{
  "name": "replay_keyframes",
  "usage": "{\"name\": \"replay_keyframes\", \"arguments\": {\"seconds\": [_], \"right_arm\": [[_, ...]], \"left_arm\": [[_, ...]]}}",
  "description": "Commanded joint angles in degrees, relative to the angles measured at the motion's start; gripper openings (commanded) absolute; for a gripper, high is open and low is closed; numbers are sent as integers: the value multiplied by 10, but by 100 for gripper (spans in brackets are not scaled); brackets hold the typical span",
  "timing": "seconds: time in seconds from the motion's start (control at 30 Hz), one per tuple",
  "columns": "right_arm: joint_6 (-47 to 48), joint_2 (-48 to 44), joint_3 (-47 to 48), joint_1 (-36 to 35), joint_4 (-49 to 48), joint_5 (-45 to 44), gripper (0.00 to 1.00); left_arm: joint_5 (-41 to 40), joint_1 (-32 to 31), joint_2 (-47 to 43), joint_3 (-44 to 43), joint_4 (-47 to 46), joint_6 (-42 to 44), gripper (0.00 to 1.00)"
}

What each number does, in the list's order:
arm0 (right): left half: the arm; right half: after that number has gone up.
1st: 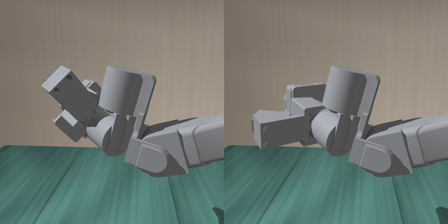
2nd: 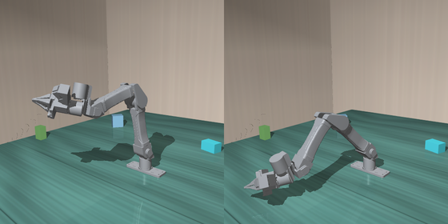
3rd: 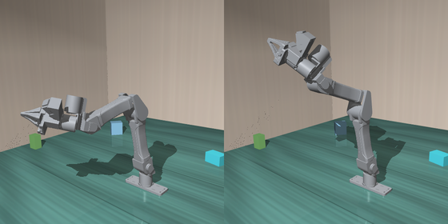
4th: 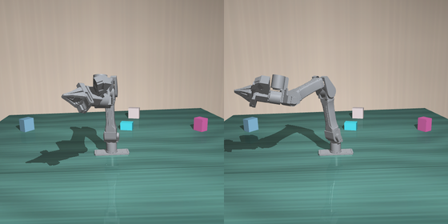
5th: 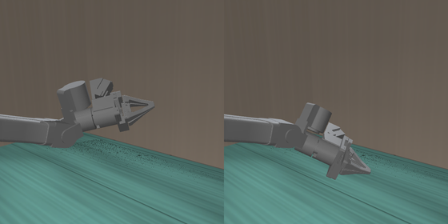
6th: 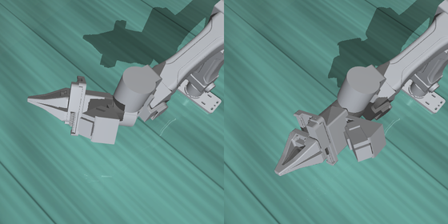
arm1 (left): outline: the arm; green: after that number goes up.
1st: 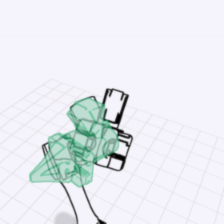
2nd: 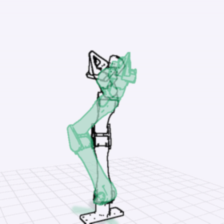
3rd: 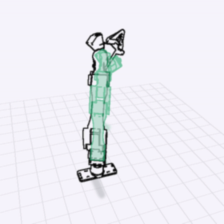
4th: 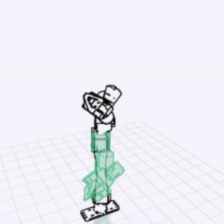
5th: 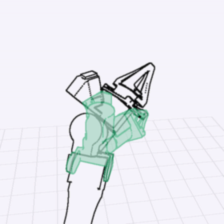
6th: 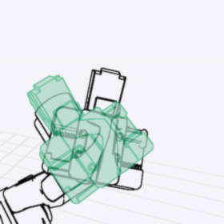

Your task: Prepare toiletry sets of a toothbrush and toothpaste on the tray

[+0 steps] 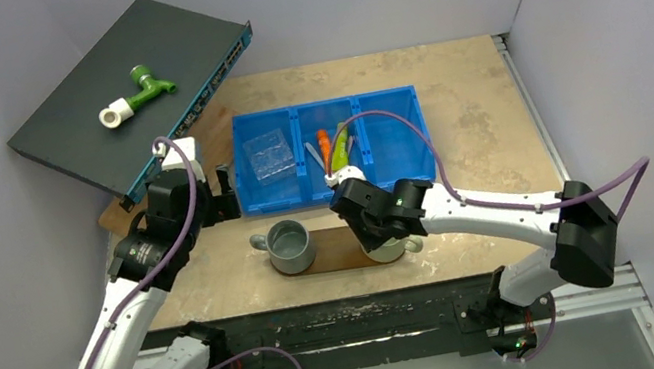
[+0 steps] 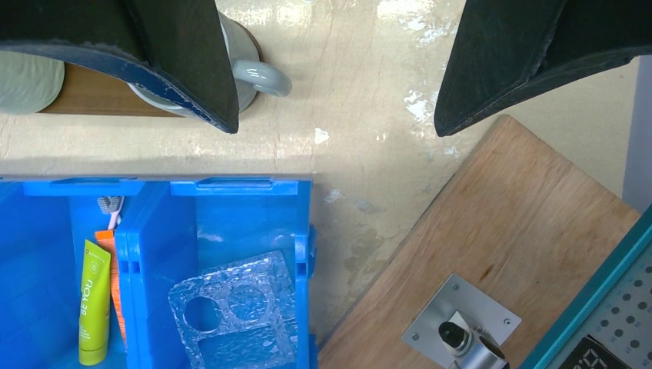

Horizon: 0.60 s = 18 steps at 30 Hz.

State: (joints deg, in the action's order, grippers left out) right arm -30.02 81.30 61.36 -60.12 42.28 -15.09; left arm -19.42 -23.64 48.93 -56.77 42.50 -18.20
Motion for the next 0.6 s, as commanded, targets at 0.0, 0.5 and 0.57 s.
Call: {"name": "replay_keyframes", "arguments": {"seconds": [0.0, 0.5, 0.57], "right_arm": [[-4, -19, 8, -7, -3, -14, 27], [14, -11, 147, -8, 88, -89, 39], [24, 1, 172, -8, 83, -94, 40]], "left_arm": [[6, 3, 1, -20, -19, 10, 98], [7, 3, 2, -22, -18, 9, 97], [6, 3, 0, -22, -18, 9, 97]]}}
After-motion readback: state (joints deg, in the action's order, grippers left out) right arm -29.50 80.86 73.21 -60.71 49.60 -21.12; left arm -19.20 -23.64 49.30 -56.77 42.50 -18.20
